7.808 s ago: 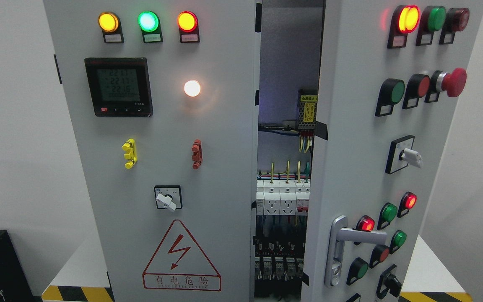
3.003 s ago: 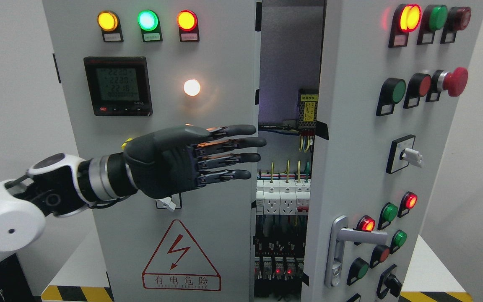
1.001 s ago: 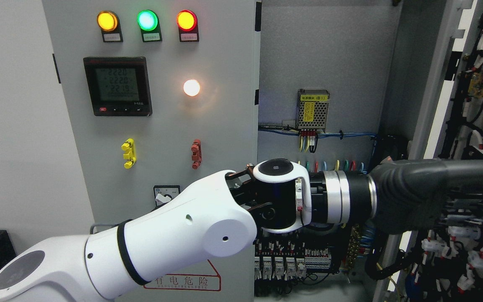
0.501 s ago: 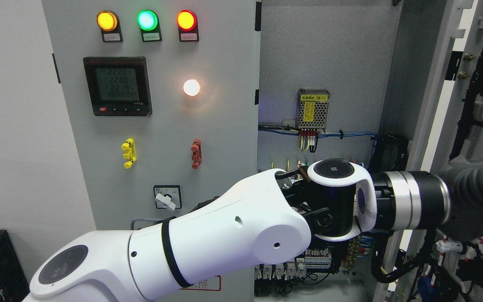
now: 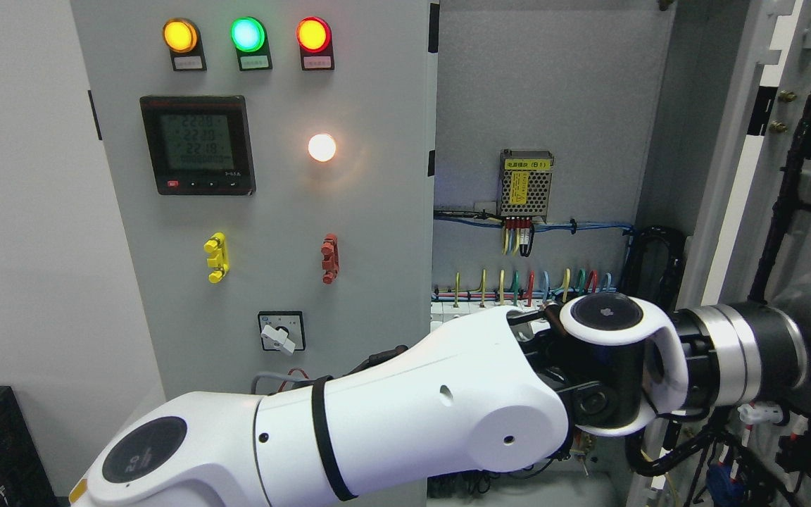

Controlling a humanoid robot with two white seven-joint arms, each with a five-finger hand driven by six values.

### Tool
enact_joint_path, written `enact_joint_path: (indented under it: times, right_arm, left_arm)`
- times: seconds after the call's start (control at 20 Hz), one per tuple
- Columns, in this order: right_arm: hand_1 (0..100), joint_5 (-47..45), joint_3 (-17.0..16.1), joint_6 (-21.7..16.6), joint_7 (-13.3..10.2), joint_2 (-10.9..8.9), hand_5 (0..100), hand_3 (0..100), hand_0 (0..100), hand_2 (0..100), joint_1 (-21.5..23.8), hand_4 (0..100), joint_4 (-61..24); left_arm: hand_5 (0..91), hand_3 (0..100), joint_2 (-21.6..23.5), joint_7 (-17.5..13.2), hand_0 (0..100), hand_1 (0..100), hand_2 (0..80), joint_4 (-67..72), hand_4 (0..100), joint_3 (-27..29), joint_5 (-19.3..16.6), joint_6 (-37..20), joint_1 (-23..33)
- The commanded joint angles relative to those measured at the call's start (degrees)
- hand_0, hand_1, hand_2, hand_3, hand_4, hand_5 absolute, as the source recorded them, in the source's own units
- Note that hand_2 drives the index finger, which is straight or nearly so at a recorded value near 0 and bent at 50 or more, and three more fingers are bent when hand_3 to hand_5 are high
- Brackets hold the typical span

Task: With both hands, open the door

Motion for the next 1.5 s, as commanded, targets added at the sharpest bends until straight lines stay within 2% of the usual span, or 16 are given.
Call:
enact_joint_path:
  times: [0.0, 0.2, 0.4, 0.55, 0.65, 0.75, 0.95, 1.25, 1.35, 1.45]
  right_arm:
    - [0, -0.06, 0.01, -0.01, 0.01, 0.00, 0, 0, 0, 0, 0.00, 0, 0.00]
    - [0, 0.03, 0.01, -0.01, 0.01, 0.00, 0, 0, 0, 0, 0.00, 0, 0.00]
    - [0, 0.03, 0.01, -0.01, 0.01, 0.00, 0, 0, 0, 0, 0.00, 0, 0.00]
    - [0, 0.03, 0.01, -0.01, -0.08, 0.00, 0, 0, 0, 0, 0.00, 0, 0.00]
    - [0, -0.06, 0.01, -0.01, 0.01, 0.00, 0, 0, 0, 0, 0.00, 0, 0.00]
    - [0, -0.06, 0.01, -0.01, 0.01, 0.00, 0, 0, 0, 0, 0.00, 0, 0.00]
    - [0, 0.03, 0.01, -0.01, 0.01, 0.00, 0, 0, 0, 0, 0.00, 0, 0.00]
    - [0, 0.03, 0.01, -0.01, 0.01, 0.00, 0, 0, 0, 0, 0.00, 0, 0.00]
    - [0, 0.03, -0.08, -0.01, 0.01, 0.00, 0, 0, 0, 0, 0.00, 0, 0.00]
    - [0, 0.03, 0.01, -0.01, 0.01, 0.00, 0, 0, 0, 0, 0.00, 0, 0.00]
  left_arm:
    - [0.0, 0, -2.03, 0.17, 84, 21, 0.0, 0.63, 0, -2.55, 0.83, 0.12, -0.16]
    - [0.0, 0, -0.02, -1.14, 84, 21, 0.0, -1.73, 0, -2.37, 0.83, 0.91, -0.08]
    - [0.0, 0, 12.27, -2.82, 84, 21, 0.0, -9.82, 0, -2.37, 1.36, 1.27, 0.71]
    - [0.0, 0, 21.23, -4.92, 84, 21, 0.0, -13.60, 0, -2.55, 3.12, 1.62, 4.22]
    - [0.0, 0, 27.39, -5.55, 84, 21, 0.0, -18.42, 0, -3.16, 2.77, 2.32, 8.34]
    - [0.0, 0, 31.62, -5.46, 84, 21, 0.0, -22.39, 0, -5.35, 1.37, 2.76, 14.05]
    - [0.0, 0, 37.51, -5.81, 84, 21, 0.0, -24.68, 0, -7.65, -7.49, 2.76, 25.82]
    - [0.0, 0, 49.72, -8.01, 84, 21, 0.0, -28.03, 0, -7.47, -21.99, 1.89, 48.67]
    - [0.0, 0, 52.72, -8.01, 84, 21, 0.0, -27.50, 0, -6.95, -27.27, 0.31, 56.75]
    - [0.0, 0, 55.09, -7.74, 84, 21, 0.0, -26.54, 0, -6.59, -30.18, -2.94, 63.61]
